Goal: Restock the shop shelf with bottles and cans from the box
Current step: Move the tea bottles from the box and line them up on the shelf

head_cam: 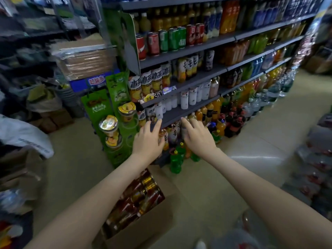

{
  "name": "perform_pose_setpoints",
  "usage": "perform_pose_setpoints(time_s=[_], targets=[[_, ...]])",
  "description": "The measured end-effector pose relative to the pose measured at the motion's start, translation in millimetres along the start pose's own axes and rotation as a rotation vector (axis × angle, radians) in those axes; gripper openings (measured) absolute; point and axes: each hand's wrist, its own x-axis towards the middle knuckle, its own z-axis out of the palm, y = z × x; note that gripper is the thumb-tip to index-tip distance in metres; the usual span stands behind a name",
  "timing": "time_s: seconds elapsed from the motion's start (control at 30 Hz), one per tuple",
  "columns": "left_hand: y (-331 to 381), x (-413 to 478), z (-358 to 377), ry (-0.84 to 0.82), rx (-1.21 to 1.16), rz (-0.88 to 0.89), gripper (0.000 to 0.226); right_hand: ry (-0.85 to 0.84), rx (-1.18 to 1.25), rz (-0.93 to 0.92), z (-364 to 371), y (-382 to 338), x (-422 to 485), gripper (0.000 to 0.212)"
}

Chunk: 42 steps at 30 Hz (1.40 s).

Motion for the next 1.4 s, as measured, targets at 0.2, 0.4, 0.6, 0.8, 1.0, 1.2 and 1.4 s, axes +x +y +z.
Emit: perform_pose_setpoints(time_s=[0.2,0.4,0.6,0.8,1.0,1.2,1.4], targets=[[28,105,21,0.023,-0.026,-0.055,0.063,-0.016,0.015,-0.136,15,58,102,0.058],[15,176,57,0.003,-0.029,-0.163,0.064,-0.135,0.051,-0.245,58,84,177,0.057],[-12,246,97,-0.050,0.041,-0.253,0.069,-0.185,-0.033,-0.522,105,99,274,0.060],[-51,284,124,-0.124,0.053,-0.384,0.069,-0.286,-0.024,-0.769,145,93,363,0.060],[-88,263,140,-0.174,0.020,-0.666,0.067,-0.479,0.075,-0.985,193,37,377,0.062],[-94,206,160,-0.187,-0.060,-1.163,0.066,-0.584,0.163,-1.337,243,-22,358,0.066],[-62,157,203,-0.135,-0.169,-1.692,0.062,-0.755,0.160,-1.620,299,-51,325,0.064]])
